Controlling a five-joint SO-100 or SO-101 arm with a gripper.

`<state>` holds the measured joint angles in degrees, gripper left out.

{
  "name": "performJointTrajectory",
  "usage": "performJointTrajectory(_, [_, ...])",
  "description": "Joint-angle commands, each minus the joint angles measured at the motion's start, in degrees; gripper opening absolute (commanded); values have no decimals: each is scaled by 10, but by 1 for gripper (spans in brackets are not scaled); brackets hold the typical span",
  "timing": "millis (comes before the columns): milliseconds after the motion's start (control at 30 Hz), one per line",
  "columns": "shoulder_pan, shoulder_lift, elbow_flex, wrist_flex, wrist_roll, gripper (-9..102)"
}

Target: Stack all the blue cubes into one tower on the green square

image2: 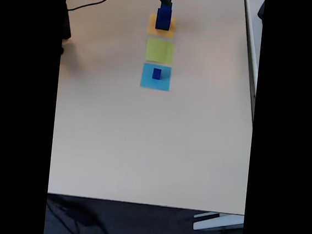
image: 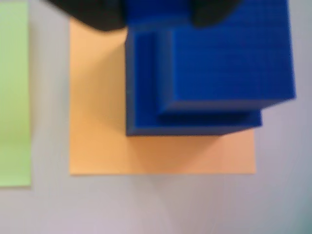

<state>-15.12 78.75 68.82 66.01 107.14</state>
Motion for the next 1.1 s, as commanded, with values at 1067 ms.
performJointTrajectory(1067, [-47, -21, 5, -75, -20, 0])
